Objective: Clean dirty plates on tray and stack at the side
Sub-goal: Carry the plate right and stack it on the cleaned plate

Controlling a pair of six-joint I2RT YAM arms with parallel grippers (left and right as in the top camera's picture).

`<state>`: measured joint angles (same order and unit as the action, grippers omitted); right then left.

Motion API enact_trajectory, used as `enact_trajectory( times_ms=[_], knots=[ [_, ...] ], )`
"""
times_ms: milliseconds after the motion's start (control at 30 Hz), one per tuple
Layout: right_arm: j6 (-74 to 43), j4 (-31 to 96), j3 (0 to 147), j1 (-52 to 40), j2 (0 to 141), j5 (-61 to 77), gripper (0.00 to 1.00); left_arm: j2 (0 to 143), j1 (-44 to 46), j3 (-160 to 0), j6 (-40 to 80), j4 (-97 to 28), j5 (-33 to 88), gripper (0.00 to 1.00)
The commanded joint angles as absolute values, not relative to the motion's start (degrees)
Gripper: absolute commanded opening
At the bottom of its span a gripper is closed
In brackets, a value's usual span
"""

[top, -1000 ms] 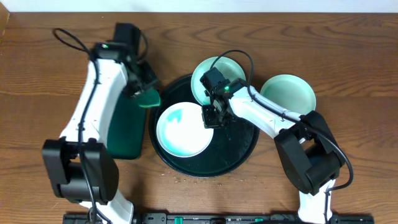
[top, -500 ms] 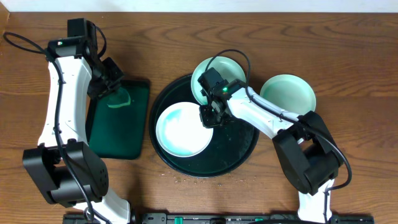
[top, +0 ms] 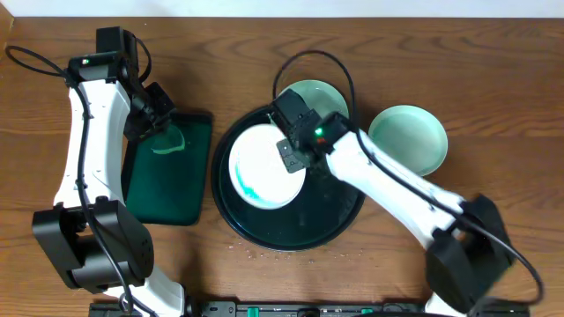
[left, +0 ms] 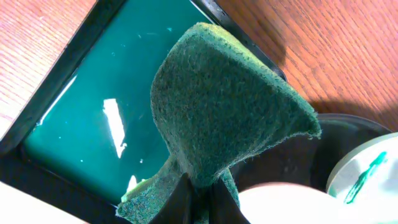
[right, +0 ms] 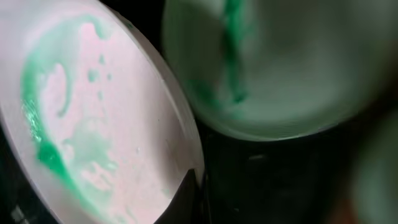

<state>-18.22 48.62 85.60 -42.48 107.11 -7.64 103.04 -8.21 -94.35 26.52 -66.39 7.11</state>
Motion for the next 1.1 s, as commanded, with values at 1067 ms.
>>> enact_trajectory(
  times_ms=[1067],
  knots=[
    [-13.7,52.0,98.1,-38.1,100.5,-1.1,0.01,102.3,-8.3,-94.0,25.7,-63.8,6.4,0.07]
  ],
)
